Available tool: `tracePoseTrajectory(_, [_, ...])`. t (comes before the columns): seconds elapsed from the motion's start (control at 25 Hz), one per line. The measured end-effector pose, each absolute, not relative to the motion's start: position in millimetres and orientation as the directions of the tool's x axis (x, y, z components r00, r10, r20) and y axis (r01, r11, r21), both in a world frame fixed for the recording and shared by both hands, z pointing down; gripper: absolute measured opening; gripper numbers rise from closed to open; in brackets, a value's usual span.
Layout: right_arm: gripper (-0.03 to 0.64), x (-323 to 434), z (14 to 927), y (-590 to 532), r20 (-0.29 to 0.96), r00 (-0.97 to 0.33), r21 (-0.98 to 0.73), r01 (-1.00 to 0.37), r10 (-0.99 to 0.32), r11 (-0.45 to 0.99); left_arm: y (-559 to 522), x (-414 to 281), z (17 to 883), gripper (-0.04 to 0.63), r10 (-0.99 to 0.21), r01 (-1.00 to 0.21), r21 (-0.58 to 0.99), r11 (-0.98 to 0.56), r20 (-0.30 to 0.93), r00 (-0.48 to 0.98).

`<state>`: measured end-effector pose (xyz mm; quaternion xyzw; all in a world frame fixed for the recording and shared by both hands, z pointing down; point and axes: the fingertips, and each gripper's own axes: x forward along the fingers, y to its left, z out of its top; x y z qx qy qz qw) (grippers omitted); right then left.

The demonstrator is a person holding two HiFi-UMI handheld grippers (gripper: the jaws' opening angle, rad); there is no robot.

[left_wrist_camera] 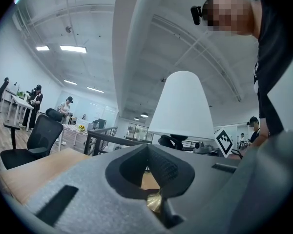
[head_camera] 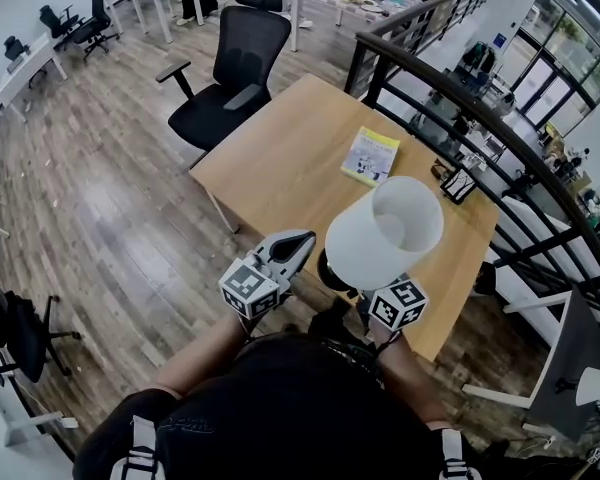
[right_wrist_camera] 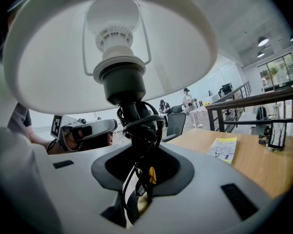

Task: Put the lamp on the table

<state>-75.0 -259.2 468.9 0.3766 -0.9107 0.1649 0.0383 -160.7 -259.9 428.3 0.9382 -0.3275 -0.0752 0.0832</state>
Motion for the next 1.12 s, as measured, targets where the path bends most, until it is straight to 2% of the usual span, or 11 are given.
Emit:
tracePoseTrajectory(0.6, [0.098,-66.0,481.2,-312.8,0.204,-0.74,-0.28,-0.672,-0.641,0.686,-314.8,-166.4,440.7,0.009,-0.689,-0.664,0.223,-0.714,-0.053,0.723])
tracePoseTrajectory(1.12, [0.099,-33.9,508.8,-369.3,0.239,-0.735,-0.304,-0.678,-0.635,0.67,-374.3,-114.5,471.1,0.009,-0.653,-0.64,0.23,-0.733,0.021,0.757])
